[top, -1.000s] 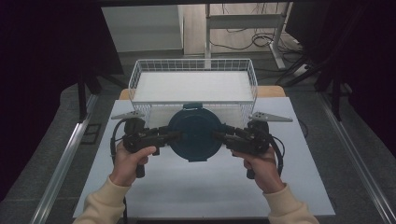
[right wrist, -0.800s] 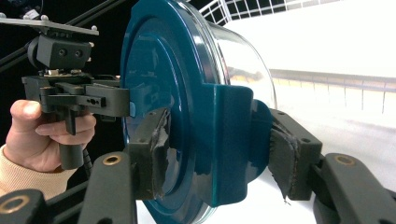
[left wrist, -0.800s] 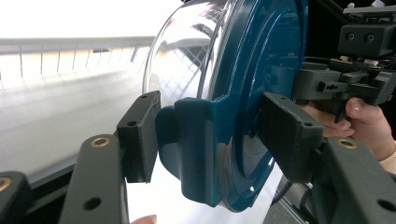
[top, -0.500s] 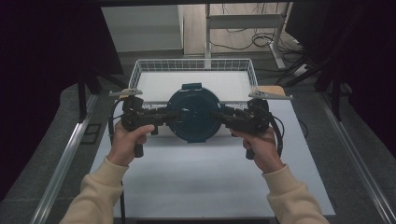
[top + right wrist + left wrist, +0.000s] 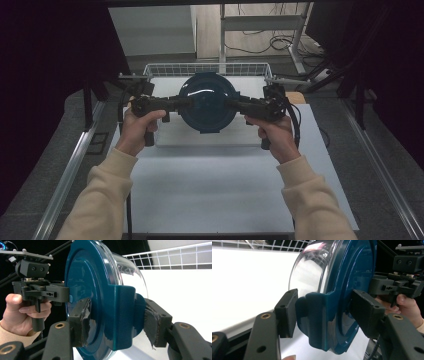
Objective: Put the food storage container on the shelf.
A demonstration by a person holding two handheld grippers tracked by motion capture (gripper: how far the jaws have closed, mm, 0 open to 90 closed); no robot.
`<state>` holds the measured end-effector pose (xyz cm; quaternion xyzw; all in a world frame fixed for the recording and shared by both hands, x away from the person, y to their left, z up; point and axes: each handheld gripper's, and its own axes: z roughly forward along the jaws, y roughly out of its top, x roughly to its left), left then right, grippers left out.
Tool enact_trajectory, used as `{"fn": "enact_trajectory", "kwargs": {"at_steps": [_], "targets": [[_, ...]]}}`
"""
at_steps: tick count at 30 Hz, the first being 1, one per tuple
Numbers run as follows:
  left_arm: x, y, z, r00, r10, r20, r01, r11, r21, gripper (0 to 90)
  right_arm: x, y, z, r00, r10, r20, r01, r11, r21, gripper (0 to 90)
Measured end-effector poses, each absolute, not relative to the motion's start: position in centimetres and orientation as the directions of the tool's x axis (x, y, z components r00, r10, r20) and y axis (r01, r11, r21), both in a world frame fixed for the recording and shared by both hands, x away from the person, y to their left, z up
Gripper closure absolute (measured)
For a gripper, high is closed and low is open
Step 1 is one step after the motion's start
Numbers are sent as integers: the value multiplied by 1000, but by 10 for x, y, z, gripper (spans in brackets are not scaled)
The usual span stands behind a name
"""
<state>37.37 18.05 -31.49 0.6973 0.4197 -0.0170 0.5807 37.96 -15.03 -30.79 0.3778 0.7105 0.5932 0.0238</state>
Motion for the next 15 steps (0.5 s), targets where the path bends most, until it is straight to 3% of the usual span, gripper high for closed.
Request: {"fn": "enact_trajectory", "kwargs": {"at_steps": [15], "targets": [[413, 189, -307, 622, 560, -547, 637, 45, 770, 407, 419, -141, -294, -680, 574, 457, 561, 6, 828, 431]]}}
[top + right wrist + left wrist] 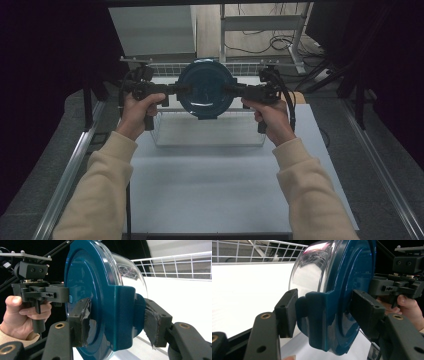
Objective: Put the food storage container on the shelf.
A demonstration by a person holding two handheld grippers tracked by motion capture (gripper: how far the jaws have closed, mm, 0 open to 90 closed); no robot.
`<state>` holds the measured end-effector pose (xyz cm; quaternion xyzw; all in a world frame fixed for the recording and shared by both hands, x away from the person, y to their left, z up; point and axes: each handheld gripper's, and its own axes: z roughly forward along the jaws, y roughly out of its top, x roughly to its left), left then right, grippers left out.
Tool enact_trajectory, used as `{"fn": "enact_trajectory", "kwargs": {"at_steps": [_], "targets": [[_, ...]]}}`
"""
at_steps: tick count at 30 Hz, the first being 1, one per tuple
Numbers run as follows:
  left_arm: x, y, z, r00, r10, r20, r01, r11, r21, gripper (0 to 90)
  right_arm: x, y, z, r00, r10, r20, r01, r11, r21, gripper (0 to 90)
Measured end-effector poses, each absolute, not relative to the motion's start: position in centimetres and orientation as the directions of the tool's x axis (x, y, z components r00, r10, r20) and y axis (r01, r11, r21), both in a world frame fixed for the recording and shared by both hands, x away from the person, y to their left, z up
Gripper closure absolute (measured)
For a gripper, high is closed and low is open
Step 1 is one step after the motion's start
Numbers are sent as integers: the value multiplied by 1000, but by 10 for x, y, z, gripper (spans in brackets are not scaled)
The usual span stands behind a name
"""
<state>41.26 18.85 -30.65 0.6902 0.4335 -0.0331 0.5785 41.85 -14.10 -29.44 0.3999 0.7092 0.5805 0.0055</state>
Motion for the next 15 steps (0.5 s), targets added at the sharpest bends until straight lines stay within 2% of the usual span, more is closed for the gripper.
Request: {"fn": "enact_trajectory", "kwargs": {"at_steps": [15], "targets": [[447, 190, -324, 564, 542, -623, 702, 82, 707, 407, 453, -139, -304, -611, 600, 517, 642, -6, 767, 425]]}}
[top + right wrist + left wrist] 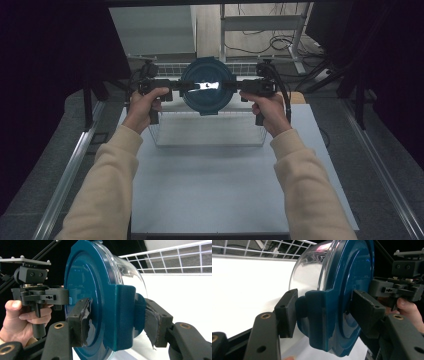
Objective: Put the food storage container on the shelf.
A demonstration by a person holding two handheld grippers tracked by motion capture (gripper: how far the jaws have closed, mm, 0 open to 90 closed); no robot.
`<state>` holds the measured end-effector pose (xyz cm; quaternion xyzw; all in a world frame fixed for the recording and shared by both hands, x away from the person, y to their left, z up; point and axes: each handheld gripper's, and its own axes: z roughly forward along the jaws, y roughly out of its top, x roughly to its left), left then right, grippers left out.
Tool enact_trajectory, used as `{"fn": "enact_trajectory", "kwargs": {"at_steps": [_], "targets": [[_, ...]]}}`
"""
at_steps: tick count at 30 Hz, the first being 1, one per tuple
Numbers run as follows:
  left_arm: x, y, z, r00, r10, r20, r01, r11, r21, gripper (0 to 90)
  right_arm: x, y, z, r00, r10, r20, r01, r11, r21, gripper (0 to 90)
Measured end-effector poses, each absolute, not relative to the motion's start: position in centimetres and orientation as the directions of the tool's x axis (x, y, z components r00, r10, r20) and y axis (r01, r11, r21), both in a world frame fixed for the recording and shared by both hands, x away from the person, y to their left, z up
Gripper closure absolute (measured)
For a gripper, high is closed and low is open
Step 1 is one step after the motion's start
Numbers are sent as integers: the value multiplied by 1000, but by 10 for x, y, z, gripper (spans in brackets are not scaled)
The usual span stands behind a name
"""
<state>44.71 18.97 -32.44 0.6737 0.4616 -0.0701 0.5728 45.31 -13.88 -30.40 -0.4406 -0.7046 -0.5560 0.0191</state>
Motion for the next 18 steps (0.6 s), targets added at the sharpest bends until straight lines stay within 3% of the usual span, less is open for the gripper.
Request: {"fn": "enact_trajectory", "kwargs": {"at_steps": [18], "targets": [[487, 183, -341, 428, 514, -744, 785, 197, 588, 352, 498, -143, -328, -376, 568, 732, 796, -207, 569, 349]]}}
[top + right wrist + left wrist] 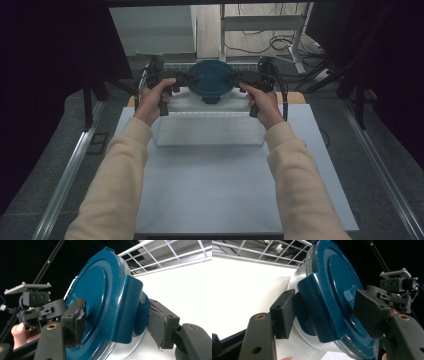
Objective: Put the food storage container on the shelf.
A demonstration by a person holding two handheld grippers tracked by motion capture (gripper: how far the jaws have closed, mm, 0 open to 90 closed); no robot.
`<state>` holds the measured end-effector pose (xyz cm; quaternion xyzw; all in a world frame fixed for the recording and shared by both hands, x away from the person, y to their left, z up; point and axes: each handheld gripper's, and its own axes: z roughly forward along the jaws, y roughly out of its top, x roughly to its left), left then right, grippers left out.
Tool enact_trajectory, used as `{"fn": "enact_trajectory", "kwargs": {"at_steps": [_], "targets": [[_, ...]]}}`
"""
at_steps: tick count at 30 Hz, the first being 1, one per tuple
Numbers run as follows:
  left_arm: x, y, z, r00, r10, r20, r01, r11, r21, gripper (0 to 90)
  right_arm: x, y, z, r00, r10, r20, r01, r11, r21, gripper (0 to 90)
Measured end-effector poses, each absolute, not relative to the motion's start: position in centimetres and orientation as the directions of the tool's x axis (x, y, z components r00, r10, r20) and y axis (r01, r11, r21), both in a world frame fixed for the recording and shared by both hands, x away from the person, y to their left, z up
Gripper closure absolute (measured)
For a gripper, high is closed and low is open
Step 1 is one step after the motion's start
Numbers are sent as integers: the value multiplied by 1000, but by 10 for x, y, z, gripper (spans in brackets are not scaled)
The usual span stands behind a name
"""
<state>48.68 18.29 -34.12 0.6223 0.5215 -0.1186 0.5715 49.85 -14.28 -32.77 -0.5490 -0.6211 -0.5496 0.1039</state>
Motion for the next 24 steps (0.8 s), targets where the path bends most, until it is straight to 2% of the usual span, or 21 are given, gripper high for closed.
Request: {"fn": "enact_trajectory", "kwargs": {"at_steps": [7, 9, 10, 12, 18, 24], "targets": [[488, 181, -345, 427, 508, -748, 781, 211, 588, 334, 501, -143, -331, -363, 566, 740, 801, -216, 558, 330], [486, 179, -345, 431, 532, -729, 765, 212, 608, 324, 499, -141, -330, -373, 584, 721, 792, -204, 575, 293], [484, 178, -343, 426, 568, -704, 750, 214, 626, 271, 494, -137, -327, -390, 632, 669, 766, -181, 617, 214], [479, 177, -340, 427, 607, -670, 728, 209, 653, 237, 488, -136, -323, -408, 679, 611, 735, -153, 661, 176], [453, 181, -336, 462, 678, -572, 661, 167, 731, 203, 463, -147, -313, -479, 722, 498, 648, -92, 756, 163], [413, 189, -338, 529, 686, -500, 599, 116, 792, 203, 435, -165, -313, -570, 723, 390, 562, -2, 827, 165]]}}
